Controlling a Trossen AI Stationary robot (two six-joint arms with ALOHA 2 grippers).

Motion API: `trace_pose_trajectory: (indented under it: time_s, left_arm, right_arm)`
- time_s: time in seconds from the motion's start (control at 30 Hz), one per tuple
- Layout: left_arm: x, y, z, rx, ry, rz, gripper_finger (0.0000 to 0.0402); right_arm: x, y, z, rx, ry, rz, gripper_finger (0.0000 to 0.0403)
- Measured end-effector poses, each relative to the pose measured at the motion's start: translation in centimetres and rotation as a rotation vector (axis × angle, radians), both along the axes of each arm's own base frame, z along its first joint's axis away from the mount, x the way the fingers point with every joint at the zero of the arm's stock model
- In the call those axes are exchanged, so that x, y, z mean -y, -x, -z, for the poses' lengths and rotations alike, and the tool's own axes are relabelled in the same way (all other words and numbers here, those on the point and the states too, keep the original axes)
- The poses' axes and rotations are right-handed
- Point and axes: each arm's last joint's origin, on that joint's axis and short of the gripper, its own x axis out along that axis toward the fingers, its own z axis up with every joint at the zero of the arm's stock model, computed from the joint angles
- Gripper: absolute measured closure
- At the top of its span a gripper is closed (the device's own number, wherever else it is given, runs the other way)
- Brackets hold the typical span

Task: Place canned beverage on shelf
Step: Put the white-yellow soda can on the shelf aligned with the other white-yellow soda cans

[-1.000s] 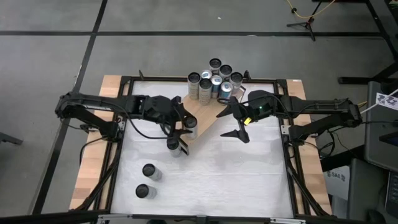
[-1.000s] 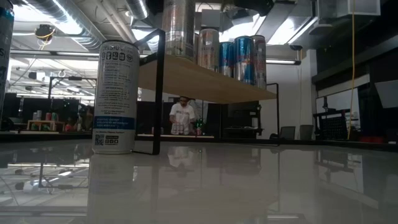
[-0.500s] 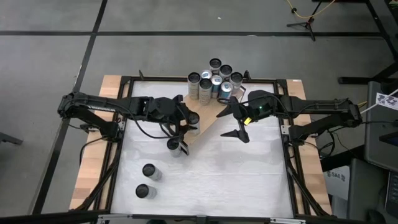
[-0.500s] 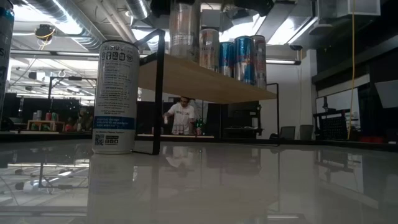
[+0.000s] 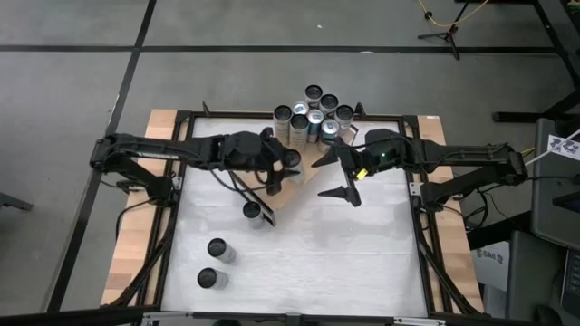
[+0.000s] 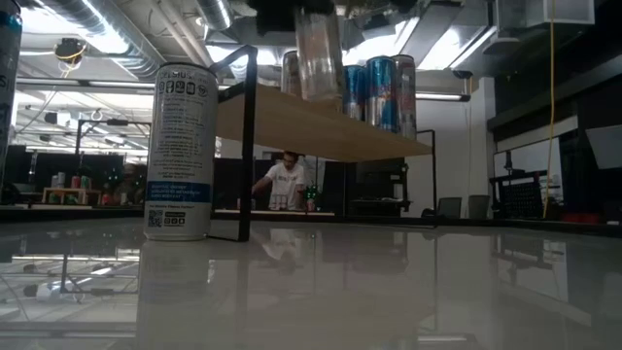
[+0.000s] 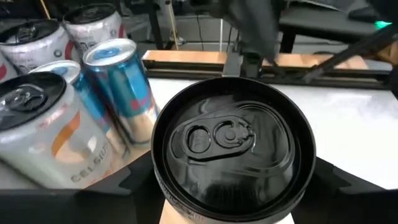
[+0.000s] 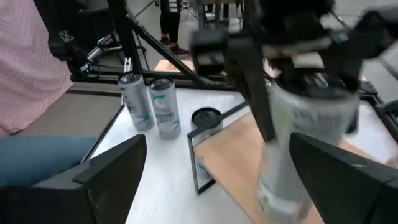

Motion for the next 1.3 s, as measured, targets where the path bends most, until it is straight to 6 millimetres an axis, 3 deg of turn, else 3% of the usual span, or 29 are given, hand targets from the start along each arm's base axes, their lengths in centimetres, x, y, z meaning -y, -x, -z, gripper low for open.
trace_pose_trajectory:
  time_s: [0.17,0.43,0.73,1.3]
  left_arm:
    - [-1.8,-1.5,1.2,-0.021,0.003,0.003,0.0156]
    - [-3.7,-2.7,1.1,-0.024,0.011,-0.023,0.0155]
    - [-3.8,-2.6,1.0,-0.024,0.01,-0.029,0.0154]
    - [-3.9,-2.6,1.0,-0.024,-0.001,-0.064,0.0154]
  right_arm:
    - [0.0,0.0,-0.4,0.025,0.0,0.0,0.0015]
    - [0.1,0.3,-2.7,0.084,0.01,0.026,0.0015]
    - [0.4,0.3,-3.4,0.097,0.044,0.145,0.0015]
    - [0.5,0.5,-2.8,0.041,0.049,0.151,0.0015]
